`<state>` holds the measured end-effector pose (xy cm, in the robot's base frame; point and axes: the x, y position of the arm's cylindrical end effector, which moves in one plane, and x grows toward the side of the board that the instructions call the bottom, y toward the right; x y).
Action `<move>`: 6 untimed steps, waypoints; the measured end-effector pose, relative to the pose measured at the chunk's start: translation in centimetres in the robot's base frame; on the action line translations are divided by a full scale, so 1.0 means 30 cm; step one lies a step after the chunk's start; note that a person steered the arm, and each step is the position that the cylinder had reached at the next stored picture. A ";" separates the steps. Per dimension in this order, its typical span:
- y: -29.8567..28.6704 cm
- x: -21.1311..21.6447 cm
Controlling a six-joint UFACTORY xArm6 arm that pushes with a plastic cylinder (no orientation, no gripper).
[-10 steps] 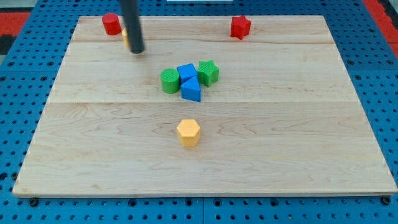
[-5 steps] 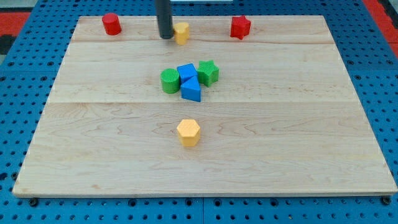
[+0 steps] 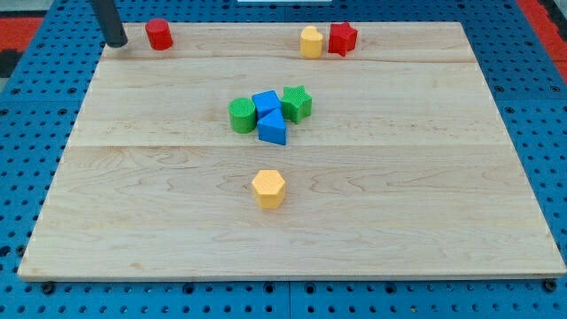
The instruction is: Push the red circle and yellow heart to the bottom left of the red star
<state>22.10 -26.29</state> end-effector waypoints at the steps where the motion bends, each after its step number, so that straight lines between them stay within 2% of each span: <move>1: 0.216 0.034; 2: 0.480 0.077; 3: 0.267 0.035; 4: 0.364 -0.073; 5: 0.696 -0.031; 6: 0.887 0.059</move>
